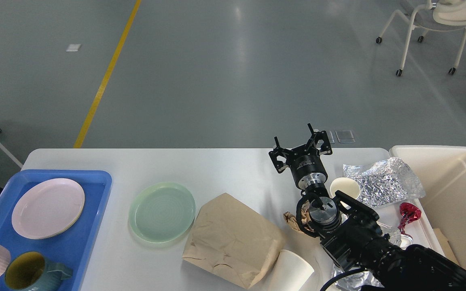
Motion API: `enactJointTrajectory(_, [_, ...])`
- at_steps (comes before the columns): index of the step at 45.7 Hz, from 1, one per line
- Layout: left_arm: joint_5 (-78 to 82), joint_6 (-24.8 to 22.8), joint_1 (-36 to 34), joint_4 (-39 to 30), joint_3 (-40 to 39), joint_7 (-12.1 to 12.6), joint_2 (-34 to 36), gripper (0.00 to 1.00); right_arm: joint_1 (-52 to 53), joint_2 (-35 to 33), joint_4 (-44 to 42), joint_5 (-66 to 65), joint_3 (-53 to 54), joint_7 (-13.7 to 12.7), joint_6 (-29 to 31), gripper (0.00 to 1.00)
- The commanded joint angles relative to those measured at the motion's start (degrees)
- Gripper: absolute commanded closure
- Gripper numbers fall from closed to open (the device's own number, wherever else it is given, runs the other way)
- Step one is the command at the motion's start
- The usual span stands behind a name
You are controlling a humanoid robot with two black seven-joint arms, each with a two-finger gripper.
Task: Tidy desktop
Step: 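Lift the pink mug and place it in the blue tray corner, then raise the left gripper and move it toward the pale green plate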
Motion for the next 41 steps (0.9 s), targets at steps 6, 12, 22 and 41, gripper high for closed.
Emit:
enactJointTrajectory(6, [-2.75, 1.84, 8.57, 6.10, -3.95, -0.52, -2.96, 0.92, 0.02, 0.00, 0.00, 0.00, 0.00, 0.00, 0.00, 0.00])
enactJointTrajectory(12, [-4.94, 2.72, 11.39, 10.41, -4.48, -1.05, -5.69, 0.82, 0.02, 0.00, 0.00, 0.00, 0.00, 0.09, 0.00, 0.00])
enactJointTrajectory(22, [-6.00, 2.89, 12.97, 11.38, -4.48, -2.71, -6.66, 0.65, -0.07, 0.00, 0.00, 0.00, 0.00, 0.00, 0.00, 0.00])
enactJointTrajectory(41, [-4.42, -0.79, 4.72, 11.38, -3.60, -11.68, -2.98, 0.15, 0.02, 0.00, 0.00, 0.00, 0.00, 0.09, 0.00, 0.00])
